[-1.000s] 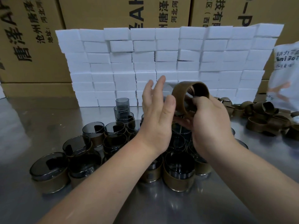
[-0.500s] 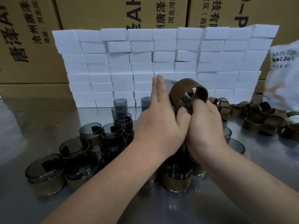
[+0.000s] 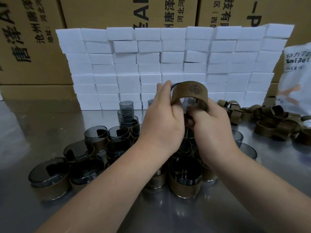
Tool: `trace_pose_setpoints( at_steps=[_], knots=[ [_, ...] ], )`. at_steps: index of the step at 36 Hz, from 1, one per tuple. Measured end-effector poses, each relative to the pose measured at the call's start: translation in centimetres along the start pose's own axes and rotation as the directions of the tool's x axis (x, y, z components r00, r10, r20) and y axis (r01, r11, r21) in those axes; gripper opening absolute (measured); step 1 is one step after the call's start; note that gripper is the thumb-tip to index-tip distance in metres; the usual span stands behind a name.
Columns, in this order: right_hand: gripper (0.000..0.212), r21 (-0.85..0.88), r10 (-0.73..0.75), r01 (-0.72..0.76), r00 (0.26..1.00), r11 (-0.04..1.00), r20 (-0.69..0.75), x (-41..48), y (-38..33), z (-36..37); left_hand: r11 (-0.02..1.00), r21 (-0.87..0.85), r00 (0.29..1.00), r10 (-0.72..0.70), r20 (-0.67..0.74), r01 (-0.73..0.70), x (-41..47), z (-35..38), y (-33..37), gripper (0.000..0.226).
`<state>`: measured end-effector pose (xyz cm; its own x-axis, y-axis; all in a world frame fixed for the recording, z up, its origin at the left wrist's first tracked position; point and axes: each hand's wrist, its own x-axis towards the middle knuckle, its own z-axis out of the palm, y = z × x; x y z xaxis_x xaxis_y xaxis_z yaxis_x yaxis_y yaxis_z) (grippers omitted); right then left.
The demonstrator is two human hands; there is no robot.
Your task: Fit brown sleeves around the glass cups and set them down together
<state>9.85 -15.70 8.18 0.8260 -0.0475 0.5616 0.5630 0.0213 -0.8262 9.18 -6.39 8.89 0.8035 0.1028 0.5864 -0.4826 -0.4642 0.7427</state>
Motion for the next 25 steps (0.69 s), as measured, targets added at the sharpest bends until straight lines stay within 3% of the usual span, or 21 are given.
trace_pose_setpoints(
  at_steps=[7,16,25],
  knots=[
    [0.035,0.003,0.040,-0.040,0.999,0.999,-0.001,0.2,0.1,-0.2,0.998,0.055,0.998,-0.005,0.055,0.002,0.8,-0.5,-0.2,0.071],
    [0.037,-0.048,0.049,-0.051,0.998,0.998,-0.036,0.6,-0.3,-0.6,0.996,-0.085,0.994,0.012,0.111,-0.002,1.6,-0.9,-0.7,0.071],
    [0.031,0.031,0.091,-0.088,0.989,0.996,-0.118,1.1,-0.9,-1.1,0.975,-0.220,0.979,0.069,0.189,-0.026,1.9,-1.7,-1.1,0.065]
  ],
)
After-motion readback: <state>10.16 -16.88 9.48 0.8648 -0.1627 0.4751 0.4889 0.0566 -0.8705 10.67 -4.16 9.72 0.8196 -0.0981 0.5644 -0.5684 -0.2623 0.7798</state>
